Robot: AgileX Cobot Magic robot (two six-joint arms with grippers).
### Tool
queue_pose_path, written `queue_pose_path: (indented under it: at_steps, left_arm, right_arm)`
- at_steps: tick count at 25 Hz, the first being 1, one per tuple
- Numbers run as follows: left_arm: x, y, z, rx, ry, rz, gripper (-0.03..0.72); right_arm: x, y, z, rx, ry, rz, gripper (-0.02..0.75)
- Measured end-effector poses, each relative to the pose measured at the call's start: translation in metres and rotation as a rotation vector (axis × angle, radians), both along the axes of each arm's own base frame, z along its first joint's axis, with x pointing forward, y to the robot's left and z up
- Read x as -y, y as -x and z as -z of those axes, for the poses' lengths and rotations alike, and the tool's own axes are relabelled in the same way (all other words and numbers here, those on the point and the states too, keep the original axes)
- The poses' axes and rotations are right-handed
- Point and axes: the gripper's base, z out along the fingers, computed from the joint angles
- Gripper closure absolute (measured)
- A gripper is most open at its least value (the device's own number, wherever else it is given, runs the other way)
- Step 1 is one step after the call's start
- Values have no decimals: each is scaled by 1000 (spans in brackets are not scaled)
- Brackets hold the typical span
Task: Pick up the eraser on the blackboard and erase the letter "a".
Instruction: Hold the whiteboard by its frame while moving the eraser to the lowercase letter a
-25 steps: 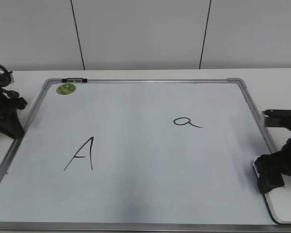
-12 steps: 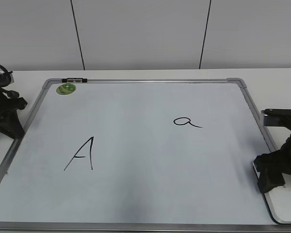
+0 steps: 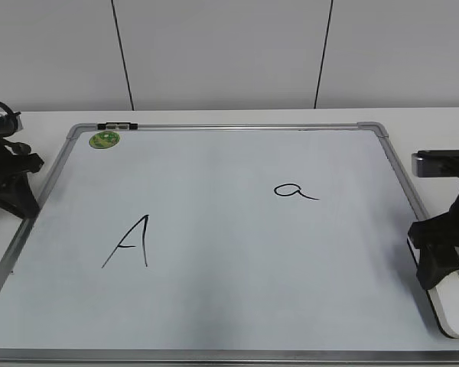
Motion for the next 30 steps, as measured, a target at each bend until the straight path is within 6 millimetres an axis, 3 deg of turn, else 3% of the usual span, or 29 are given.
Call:
queue_pose_path:
  at_steps: [5,10,13,16,23,30]
  left_arm:
    - [0,0,0,0,0,0,645]
    - [0,0,0,0,0,0,645]
    - [0,0,0,0,0,0,645]
    - [0,0,0,0,0,0,645]
    - [0,0,0,2,0,0,645]
    - [0,0,0,2,0,0,645]
  right_arm:
    - [-3,-3,-23,60,-4,-18,200]
    - [-29,-19,-48,162,-19,-104,200]
    - [-46,-38,-62,223,-32,-146,201]
    - [-55,-63,-58,227,-34,-156,201]
    - [-71,-123,-26,166,-19,-207,201]
    - [-81,-166,6,129,-15,-244,201]
